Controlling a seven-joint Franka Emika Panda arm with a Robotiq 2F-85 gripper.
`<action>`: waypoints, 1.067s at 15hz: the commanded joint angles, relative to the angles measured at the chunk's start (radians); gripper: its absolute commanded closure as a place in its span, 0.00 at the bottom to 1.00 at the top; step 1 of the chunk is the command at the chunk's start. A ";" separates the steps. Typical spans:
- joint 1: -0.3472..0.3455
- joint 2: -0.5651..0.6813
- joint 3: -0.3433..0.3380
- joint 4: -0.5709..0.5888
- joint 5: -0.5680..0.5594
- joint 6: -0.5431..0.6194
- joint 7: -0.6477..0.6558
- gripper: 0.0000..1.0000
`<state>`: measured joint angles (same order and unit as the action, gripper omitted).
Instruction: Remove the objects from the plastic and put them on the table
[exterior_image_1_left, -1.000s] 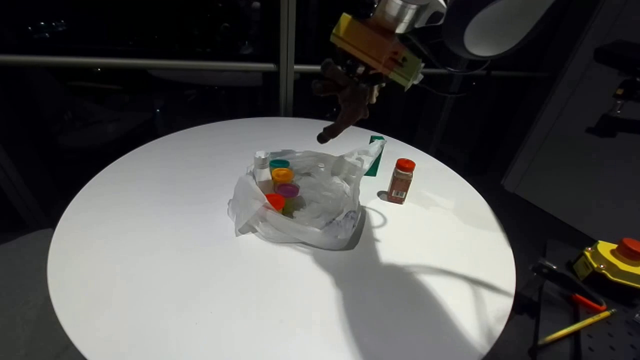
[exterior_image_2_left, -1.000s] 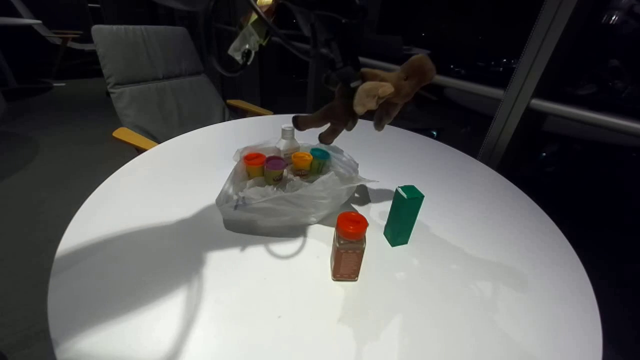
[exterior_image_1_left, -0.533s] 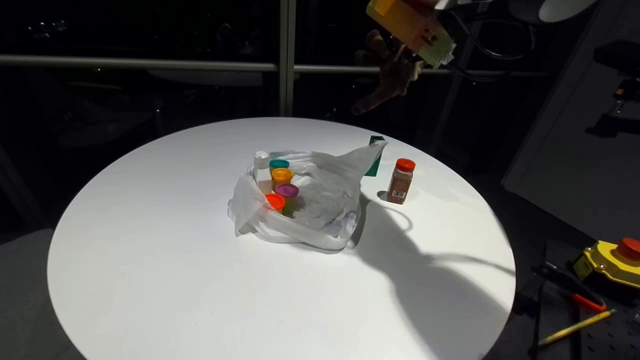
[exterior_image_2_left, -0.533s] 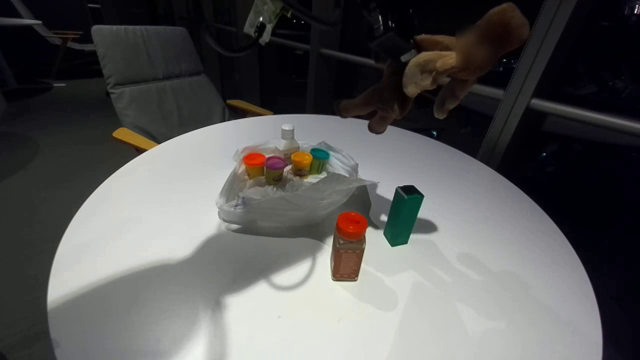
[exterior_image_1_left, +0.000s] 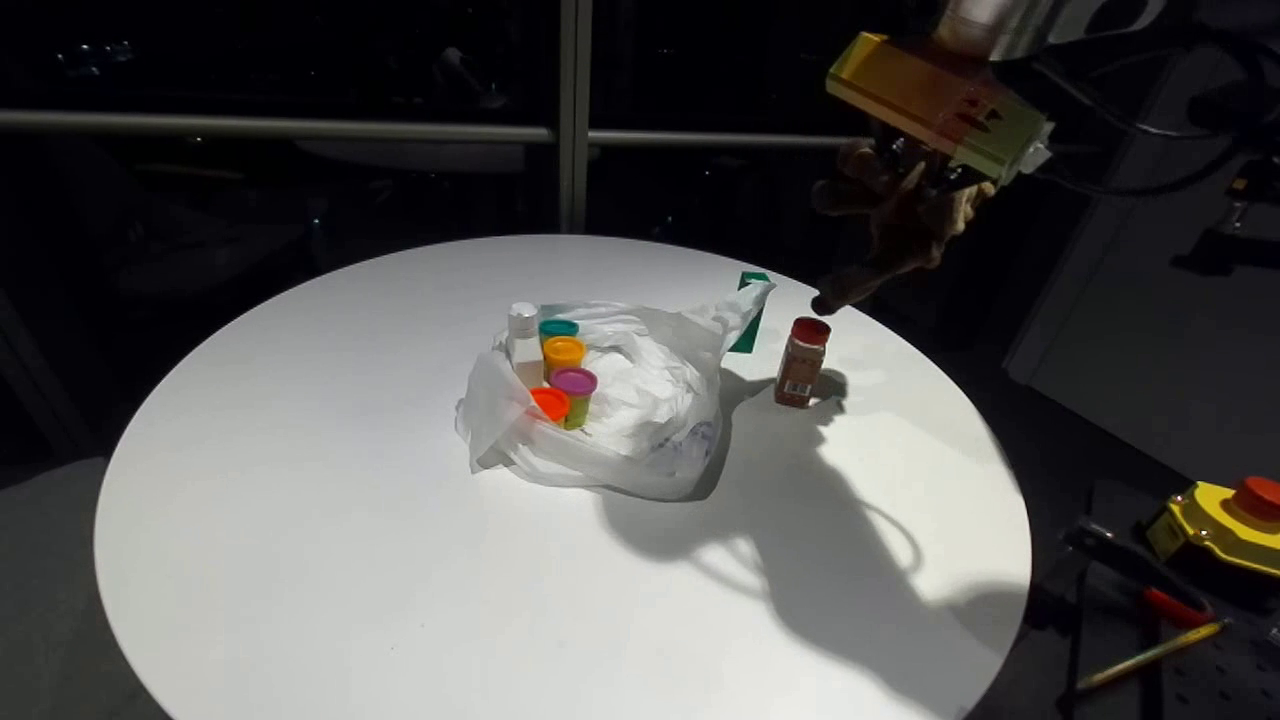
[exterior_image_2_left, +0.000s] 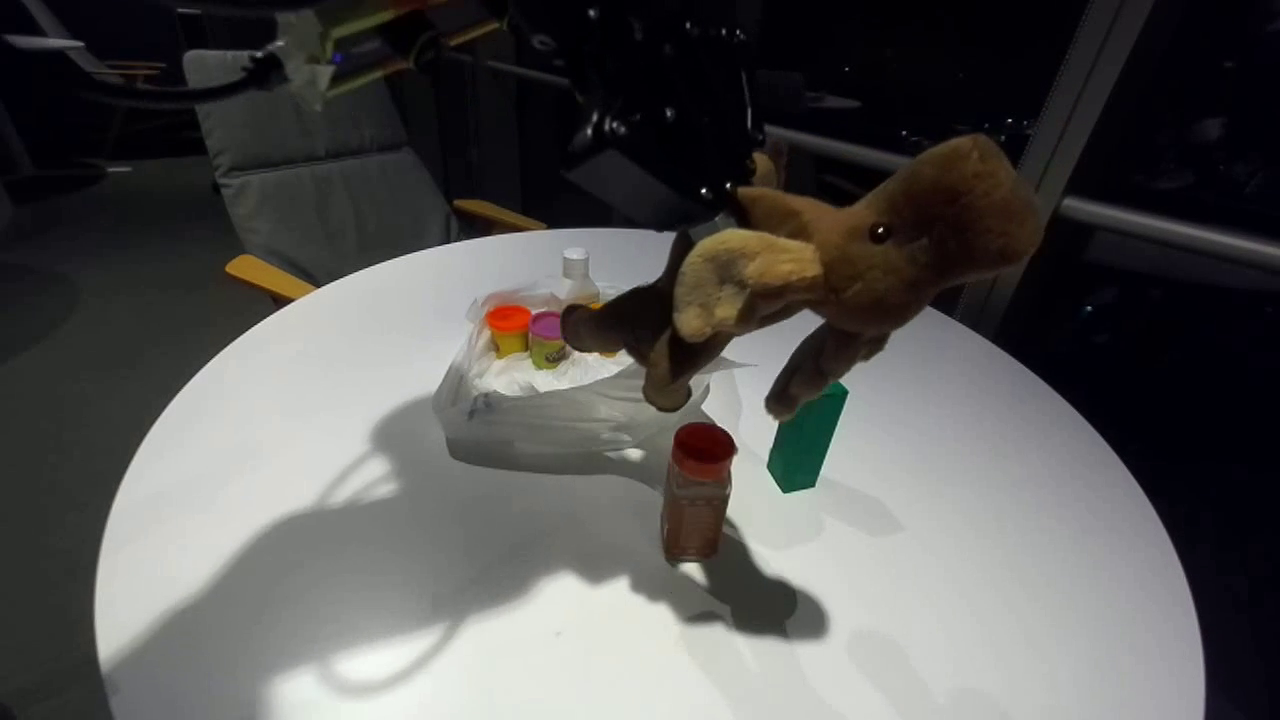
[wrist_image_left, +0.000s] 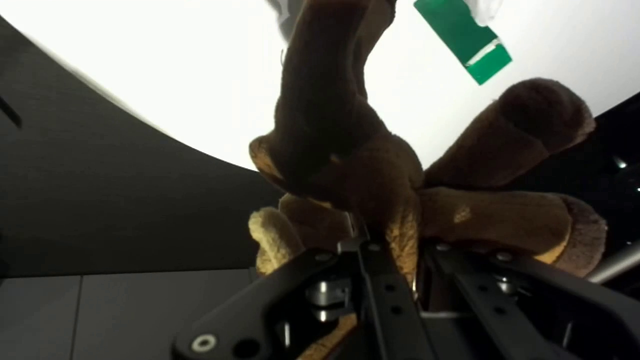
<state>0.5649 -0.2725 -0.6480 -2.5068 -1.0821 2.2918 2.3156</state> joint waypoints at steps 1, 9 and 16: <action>-0.268 -0.092 0.243 -0.125 0.153 0.054 -0.138 0.97; -0.338 0.128 0.203 -0.177 0.413 0.441 -0.675 0.97; -0.449 0.325 0.402 -0.113 0.767 0.469 -1.129 0.62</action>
<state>0.2073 -0.0032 -0.3702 -2.6808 -0.4120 2.7774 1.3252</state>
